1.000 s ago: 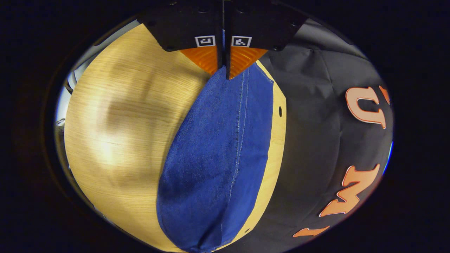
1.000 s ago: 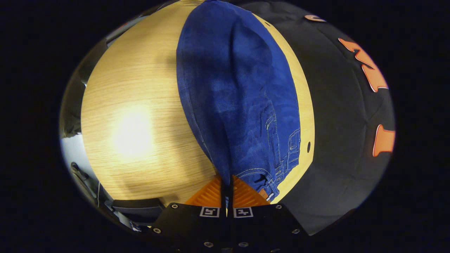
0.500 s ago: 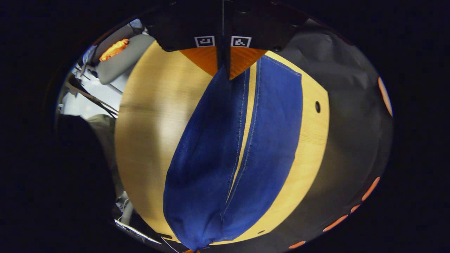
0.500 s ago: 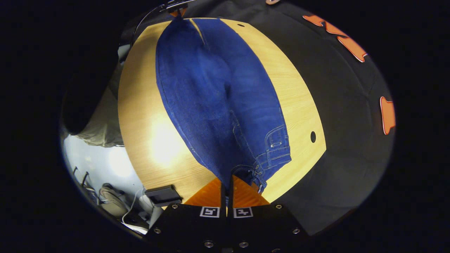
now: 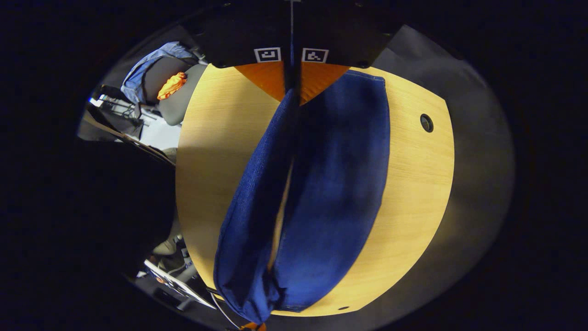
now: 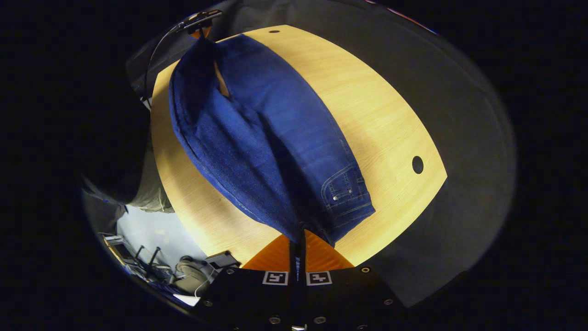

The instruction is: Grasp the waist and the cuffs of the jeans and fold them to make the two legs overlap; first hold the waist and fold one-third of the jeans toward the cuffs, then hold the cuffs and fold the remaining one-third in the same direction to finish folding.

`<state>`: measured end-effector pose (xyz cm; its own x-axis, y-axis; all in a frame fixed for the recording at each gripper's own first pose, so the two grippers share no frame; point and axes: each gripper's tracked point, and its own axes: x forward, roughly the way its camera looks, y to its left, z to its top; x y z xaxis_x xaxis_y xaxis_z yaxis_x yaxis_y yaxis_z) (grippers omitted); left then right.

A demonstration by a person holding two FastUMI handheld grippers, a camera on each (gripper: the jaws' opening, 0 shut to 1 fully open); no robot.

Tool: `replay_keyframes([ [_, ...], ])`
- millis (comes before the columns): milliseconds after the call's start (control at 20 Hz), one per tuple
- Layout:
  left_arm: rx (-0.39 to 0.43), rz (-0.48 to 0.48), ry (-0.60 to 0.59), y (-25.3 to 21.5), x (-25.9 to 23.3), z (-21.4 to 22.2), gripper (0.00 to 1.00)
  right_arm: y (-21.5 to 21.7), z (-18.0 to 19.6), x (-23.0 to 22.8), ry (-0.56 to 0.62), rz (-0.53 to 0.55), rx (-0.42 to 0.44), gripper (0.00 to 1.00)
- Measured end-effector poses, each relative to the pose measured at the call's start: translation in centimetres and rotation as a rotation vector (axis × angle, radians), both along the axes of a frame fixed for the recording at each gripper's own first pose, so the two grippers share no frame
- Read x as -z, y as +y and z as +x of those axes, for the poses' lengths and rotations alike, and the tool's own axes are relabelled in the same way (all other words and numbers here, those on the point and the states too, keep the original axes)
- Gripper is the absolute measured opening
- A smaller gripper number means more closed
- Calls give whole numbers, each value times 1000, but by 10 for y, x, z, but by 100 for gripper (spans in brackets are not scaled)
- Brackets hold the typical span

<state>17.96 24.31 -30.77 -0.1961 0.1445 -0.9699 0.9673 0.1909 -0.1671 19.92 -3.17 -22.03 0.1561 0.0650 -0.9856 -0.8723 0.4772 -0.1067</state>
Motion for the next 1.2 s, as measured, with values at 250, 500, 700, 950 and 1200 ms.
replay_keyframes([
  [250, -63, 57, 117, 22, 26, 52, 4, 10, 67, 23, 41, 5, 188, 0],
  [500, -39, 172, 53, 59, 75, 109, 15, 6, 120, 74, 10, -55, 406, 5],
  [700, -38, 176, -316, 71, 76, 202, 75, 15, 146, 75, -103, -45, 511, 38],
  [950, -275, -83, -653, 8, 30, 227, 100, 12, 144, 20, -335, 55, 601, 100],
  [1200, -496, -347, -779, -57, 3, 224, 99, 7, 102, -55, -554, 192, 672, 99],
])
